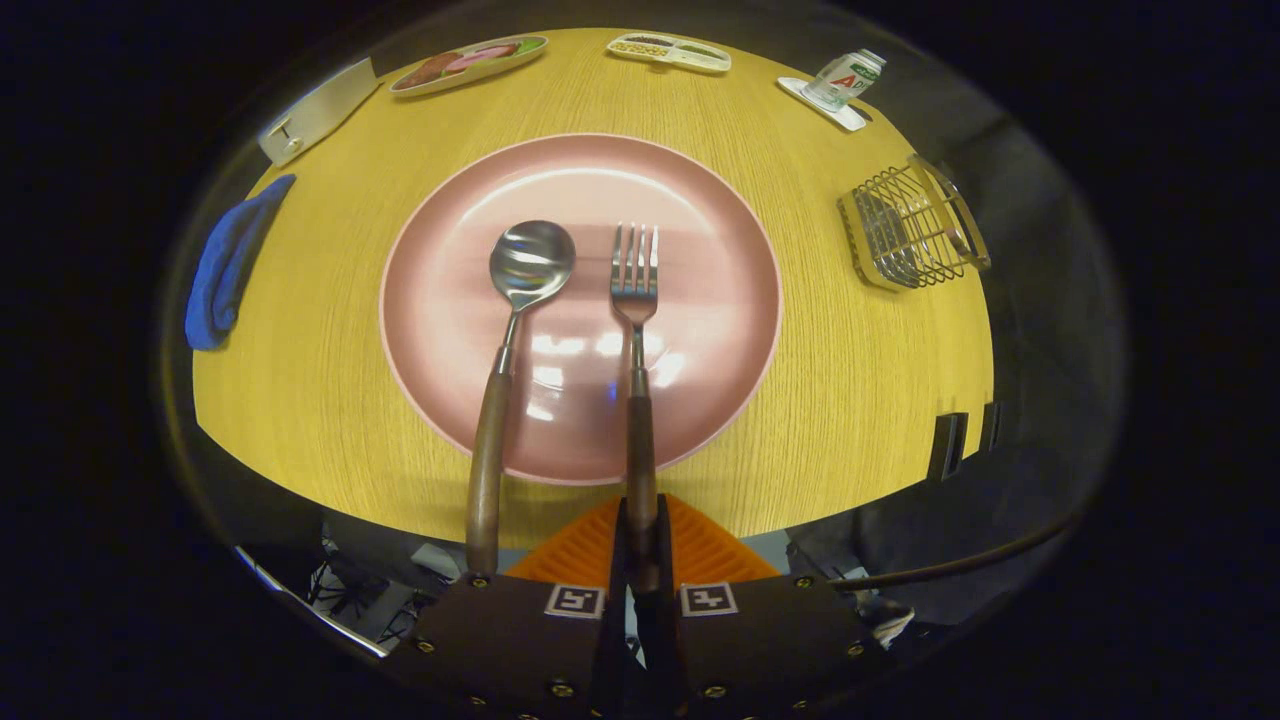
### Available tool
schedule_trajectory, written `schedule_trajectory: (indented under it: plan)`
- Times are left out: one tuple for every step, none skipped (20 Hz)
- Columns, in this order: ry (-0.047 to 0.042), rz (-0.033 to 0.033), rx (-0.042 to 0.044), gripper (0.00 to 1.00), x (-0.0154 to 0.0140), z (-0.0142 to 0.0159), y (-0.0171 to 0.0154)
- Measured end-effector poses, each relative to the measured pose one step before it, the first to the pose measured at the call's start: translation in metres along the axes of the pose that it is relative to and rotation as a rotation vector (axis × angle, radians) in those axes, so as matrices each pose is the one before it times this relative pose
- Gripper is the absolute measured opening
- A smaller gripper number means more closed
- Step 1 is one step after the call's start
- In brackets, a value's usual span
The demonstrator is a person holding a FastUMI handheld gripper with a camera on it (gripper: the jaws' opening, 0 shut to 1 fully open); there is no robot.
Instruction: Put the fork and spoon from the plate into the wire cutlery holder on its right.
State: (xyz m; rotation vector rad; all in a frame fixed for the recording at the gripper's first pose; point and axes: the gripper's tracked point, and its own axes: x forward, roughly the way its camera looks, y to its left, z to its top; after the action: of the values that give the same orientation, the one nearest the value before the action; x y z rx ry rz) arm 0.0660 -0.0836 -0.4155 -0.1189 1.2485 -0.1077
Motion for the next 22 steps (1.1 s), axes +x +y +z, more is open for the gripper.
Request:
schedule_trajectory:
  plan:
    - [-0.02211, -0.02115, -0.00564, 0.14, -0.00151, 0.00340, -0.00290]
    - [-0.01284, -0.02241, -0.00567, 0.14, -0.00396, 0.00266, -0.00408]
    - [-0.02045, -0.00969, -0.00465, 0.14, -0.00354, 0.00374, -0.00084]
    - [-0.01262, 0.00299, -0.00023, 0.09, -0.00097, 0.00415, 0.00129]
    - [-0.00741, 0.00210, 0.00859, 0.07, -0.00180, 0.00132, 0.00166]
    - [-0.00647, 0.00376, 0.00370, 0.08, -0.00198, 0.00165, 0.00159]
    - [-0.00970, 0.00405, 0.00162, 0.08, -0.00185, 0.00157, 0.00121]
    - [-0.00968, 0.00032, 0.00044, 0.07, -0.00238, 0.00239, 0.00087]
    - [-0.00721, -0.00126, 0.00197, 0.08, -0.00247, 0.00043, 0.00036]
    - [-0.00697, -0.00172, -0.00034, 0.08, -0.00189, 0.00217, 0.00040]
    - [-0.00697, -0.00077, -0.00216, 0.08, -0.00227, 0.00129, 0.00058]
    - [-0.00807, -0.00233, -0.00330, 0.07, -0.00301, 0.00206, 0.00011]
    - [-0.00901, -0.00294, -0.00094, 0.07, -0.00314, 0.00210, 0.00009]
    - [-0.01158, -0.00183, -0.00004, 0.07, -0.00504, 0.00357, -0.00012]
    - [-0.01533, -0.00042, 0.00399, 0.07, -0.00448, 0.00404, 0.00038]
    - [-0.01251, -0.00263, 0.00575, 0.07, -0.00526, 0.00493, -0.00097]
    - [-0.01206, -0.00525, 0.00479, 0.08, -0.00455, 0.00458, -0.00203]
    - [-0.01128, -0.00585, 0.00131, 0.07, -0.00540, 0.00493, -0.00268]
    - [-0.01260, -0.00686, 0.00136, 0.07, -0.00380, 0.00464, -0.00275]
    - [-0.01127, -0.00627, 0.00609, 0.07, -0.00495, 0.00513, -0.00382]
    - [-0.01337, -0.00541, 0.00900, 0.07, -0.00485, 0.00424, -0.00385]
    - [-0.01193, -0.00806, 0.01175, 0.07, -0.00497, 0.00491, -0.00512]
